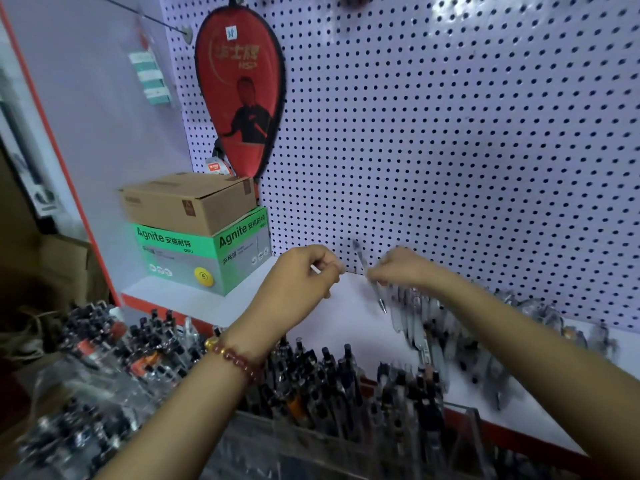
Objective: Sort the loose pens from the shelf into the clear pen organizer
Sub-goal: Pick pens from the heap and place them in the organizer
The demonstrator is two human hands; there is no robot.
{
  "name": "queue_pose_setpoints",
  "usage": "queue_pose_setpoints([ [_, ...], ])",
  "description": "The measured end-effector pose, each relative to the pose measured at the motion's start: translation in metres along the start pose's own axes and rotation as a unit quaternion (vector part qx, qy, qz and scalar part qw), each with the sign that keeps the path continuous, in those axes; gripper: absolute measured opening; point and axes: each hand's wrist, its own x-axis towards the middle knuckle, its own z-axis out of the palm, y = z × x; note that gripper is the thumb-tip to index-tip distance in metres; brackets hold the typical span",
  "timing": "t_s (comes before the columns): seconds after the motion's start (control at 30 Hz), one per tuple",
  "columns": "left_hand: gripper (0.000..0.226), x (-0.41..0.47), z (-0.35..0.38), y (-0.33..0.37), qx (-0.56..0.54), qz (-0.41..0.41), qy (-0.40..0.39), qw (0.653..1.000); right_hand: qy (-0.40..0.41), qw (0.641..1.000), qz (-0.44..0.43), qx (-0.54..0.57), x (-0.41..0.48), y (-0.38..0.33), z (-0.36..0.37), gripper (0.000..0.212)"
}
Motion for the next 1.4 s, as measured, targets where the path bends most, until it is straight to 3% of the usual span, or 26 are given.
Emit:
queue_pose_setpoints([
  [0.13,0.012,-0.001,0.0,0.003,-0.039,-0.034,-0.024,0.998,-0.117,0.958,-0.101,0.24,-0.022,-0.035,-0.021,0.023],
  [0.2,0.008,-0.001,0.001,0.004,-0.041,-0.036,-0.039,0.998,-0.147,0.948,-0.146,0.24,-0.029,-0.047,-0.021,0.021],
  [0.27,0.006,0.0,0.001,0.004,-0.058,-0.037,-0.038,0.997,-0.127,0.957,-0.163,0.205,-0.031,-0.053,-0.019,0.021],
  [0.4,0.012,0.002,0.0,0.0,0.01,-0.028,-0.006,1.0,-0.083,0.963,-0.133,0.22,-0.022,-0.033,-0.022,0.017],
  [0.43,0.014,0.002,0.0,0.0,0.016,-0.026,0.001,1.0,-0.054,0.975,-0.116,0.184,-0.018,-0.02,-0.021,0.019],
  [0.5,0.021,0.001,0.0,0.0,0.022,-0.025,0.012,0.999,-0.004,0.997,-0.08,0.011,-0.007,0.009,-0.013,0.024],
  [0.57,0.025,0.0,-0.001,0.002,0.025,-0.028,0.018,0.999,0.015,0.988,-0.023,-0.151,-0.001,0.032,0.0,0.04],
  [0.63,0.027,-0.001,-0.001,0.003,0.033,-0.029,0.022,0.999,0.022,0.969,0.004,-0.246,-0.002,0.042,0.011,0.046],
  [0.87,0.027,-0.002,-0.001,0.004,0.064,-0.024,0.031,0.997,0.014,0.95,-0.004,-0.313,-0.002,0.033,0.029,0.046],
  [1.0,0.031,-0.005,-0.001,0.012,0.075,0.025,0.057,0.995,0.019,0.982,-0.008,-0.186,-0.001,0.02,0.024,0.045],
  [1.13,0.029,-0.008,-0.002,0.019,0.113,0.074,0.106,0.985,0.082,0.996,-0.02,-0.022,-0.013,-0.007,-0.01,0.044],
  [1.3,0.03,-0.011,-0.017,0.034,0.152,0.107,0.127,0.974,0.102,0.969,-0.109,0.198,-0.063,-0.063,-0.044,0.025],
  [1.4,0.039,-0.015,-0.037,0.05,0.083,0.113,0.126,0.982,0.085,0.952,-0.188,0.225,-0.098,-0.098,-0.044,0.016],
])
